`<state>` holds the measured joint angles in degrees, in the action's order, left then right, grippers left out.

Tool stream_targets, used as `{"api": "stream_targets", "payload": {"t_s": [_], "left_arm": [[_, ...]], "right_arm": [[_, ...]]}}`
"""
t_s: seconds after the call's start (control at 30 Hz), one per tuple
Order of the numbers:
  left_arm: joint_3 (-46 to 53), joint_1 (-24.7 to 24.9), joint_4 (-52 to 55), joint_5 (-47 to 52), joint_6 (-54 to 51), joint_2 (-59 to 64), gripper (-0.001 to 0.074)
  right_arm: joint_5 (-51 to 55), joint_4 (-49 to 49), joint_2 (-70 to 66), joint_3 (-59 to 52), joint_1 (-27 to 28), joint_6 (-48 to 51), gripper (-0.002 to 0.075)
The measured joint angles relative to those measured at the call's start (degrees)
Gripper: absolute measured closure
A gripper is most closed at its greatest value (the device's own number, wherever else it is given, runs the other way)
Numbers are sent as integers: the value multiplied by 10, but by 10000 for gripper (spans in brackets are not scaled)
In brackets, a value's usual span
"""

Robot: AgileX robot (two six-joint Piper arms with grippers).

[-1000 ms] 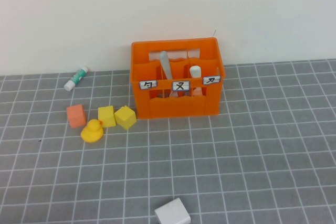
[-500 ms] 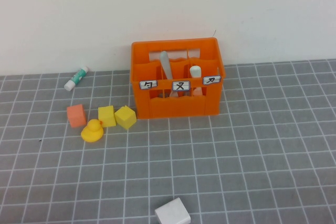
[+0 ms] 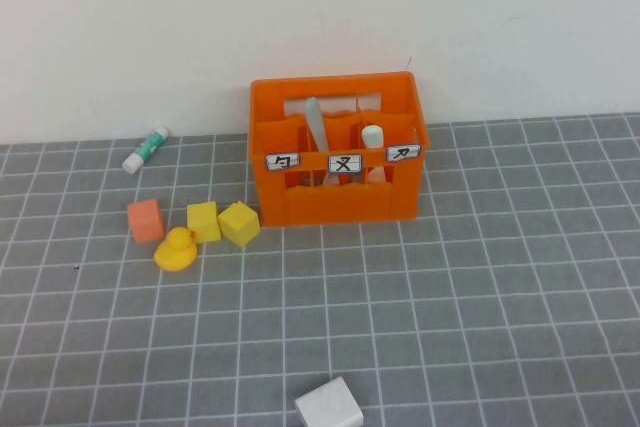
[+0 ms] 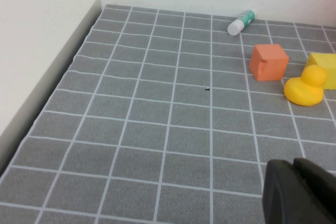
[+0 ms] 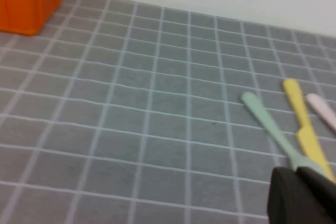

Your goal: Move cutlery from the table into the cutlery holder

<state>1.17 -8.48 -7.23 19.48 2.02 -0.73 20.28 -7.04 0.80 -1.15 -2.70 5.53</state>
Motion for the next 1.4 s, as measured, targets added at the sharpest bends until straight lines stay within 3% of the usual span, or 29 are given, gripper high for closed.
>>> {"api": "stream_targets", "payload": {"t_s": [1.4], "left_arm": [[0,0,0,-1,0,0,736]], "right_arm": [[0,-18,0,0,0,16,729]]}}
